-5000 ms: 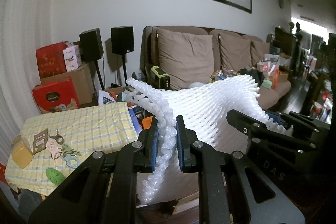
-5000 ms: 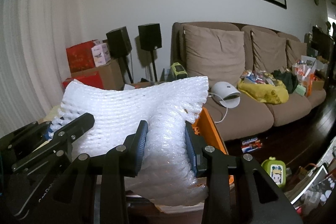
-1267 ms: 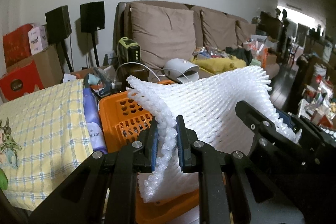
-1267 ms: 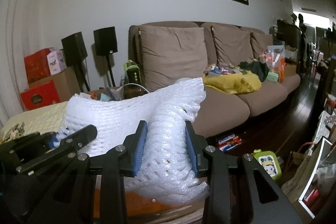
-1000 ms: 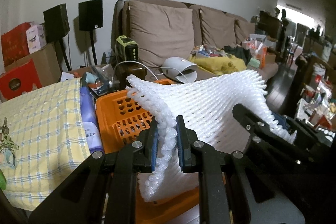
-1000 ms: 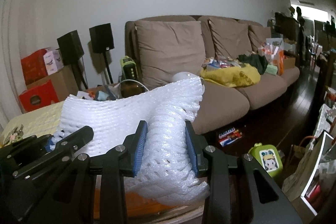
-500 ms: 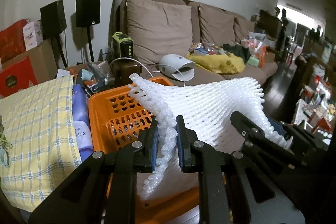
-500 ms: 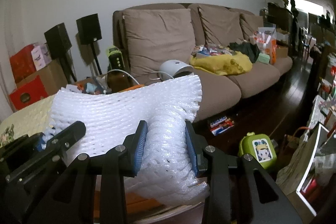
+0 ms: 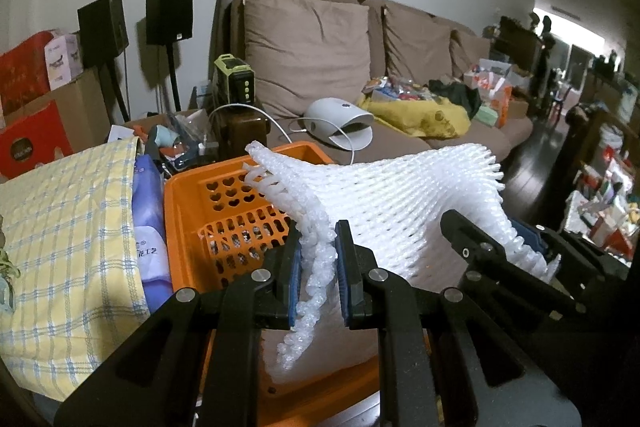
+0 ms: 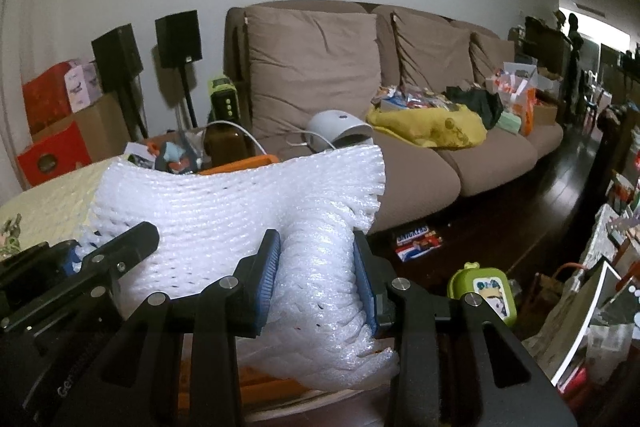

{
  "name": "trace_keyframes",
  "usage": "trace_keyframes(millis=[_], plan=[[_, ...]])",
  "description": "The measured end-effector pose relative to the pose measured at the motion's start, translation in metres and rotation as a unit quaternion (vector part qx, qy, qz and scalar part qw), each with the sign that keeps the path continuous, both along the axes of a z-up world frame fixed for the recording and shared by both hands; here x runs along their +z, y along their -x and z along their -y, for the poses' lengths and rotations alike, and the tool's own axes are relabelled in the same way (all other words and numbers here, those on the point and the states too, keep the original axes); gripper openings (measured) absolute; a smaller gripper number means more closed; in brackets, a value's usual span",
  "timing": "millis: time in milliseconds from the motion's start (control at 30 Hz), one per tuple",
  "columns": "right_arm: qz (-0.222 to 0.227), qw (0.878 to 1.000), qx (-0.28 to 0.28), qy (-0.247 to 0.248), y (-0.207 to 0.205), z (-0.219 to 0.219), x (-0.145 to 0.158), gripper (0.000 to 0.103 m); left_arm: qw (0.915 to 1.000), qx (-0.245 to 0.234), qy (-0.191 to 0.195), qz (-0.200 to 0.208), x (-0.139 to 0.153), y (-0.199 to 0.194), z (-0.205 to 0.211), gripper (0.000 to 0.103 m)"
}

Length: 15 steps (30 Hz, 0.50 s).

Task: Organize objects
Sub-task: 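Carry the white foam net stack with both tools into the basket opening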

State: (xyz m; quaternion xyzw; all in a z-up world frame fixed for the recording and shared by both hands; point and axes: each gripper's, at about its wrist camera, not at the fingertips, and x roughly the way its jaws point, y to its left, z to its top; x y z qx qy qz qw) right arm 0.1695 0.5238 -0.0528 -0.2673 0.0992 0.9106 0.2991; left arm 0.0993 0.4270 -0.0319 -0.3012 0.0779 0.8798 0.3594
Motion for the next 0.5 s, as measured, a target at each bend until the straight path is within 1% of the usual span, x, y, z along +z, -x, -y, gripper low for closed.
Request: trace_keyframes(millis=[100,233,333,400,500], plan=[[0.0,1.0,0.0,0.005,0.001,-0.001,-0.001,0.036,1.0,0.005,0.0,0.007,-0.002,0.002,0.0,0.014],[0.01,1.0,0.003,0.0,0.005,0.002,-0.003,0.036,0.9999,0.01,0.002,0.012,-0.006,0.006,0.004,0.014],[0.025,1.0,0.006,-0.016,0.008,0.005,-0.006,0.036,0.9996,0.013,-0.001,0.024,-0.01,0.009,0.005,0.014],[0.027,0.999,0.009,-0.017,0.009,0.004,-0.008,0.036,0.9993,0.018,-0.005,0.033,-0.01,0.011,0.004,0.014],[0.036,0.999,0.01,-0.023,0.009,0.001,-0.01,0.037,0.9993,0.015,-0.008,0.034,-0.008,0.009,0.001,0.014]])
